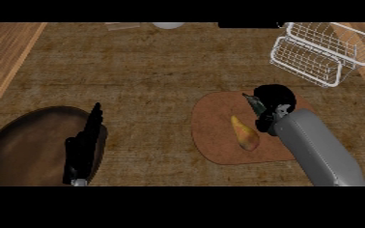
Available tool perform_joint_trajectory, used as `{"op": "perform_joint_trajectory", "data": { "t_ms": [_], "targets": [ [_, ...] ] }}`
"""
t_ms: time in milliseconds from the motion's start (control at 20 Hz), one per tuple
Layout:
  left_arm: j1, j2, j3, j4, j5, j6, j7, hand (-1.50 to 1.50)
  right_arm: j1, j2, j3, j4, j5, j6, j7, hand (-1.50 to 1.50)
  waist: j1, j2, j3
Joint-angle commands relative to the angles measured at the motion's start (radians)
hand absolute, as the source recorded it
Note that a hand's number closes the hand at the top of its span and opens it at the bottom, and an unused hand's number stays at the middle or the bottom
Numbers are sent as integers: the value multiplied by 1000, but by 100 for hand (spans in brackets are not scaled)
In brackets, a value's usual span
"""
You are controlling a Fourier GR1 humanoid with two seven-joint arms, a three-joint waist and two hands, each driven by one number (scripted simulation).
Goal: Pick the eggplant from the cutting board and place it in the tiered basket
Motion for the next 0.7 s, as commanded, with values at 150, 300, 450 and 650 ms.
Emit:
{"op": "perform_joint_trajectory", "data": {
  "t_ms": [150, 300, 450, 650],
  "targets": [
    [38, 6, 25, 13, 22, -12, 5, 0, 96, -128, -134, -60, -19, -200, -129, 150, -20, 11, 6],
    [59, 23, 56, 22, 41, -18, -4, 0, 162, -270, -308, -52, -95, -316, -220, 150, -58, 9, 8],
    [65, 34, 68, -6, 46, -18, 0, 0, 241, -349, -450, -40, -177, -406, -328, 150, -58, 8, 9],
    [72, 25, 53, -4, 28, -9, -5, 0, 256, -399, -658, -76, -364, -373, -384, 150, -62, 3, 6]
  ]
}}
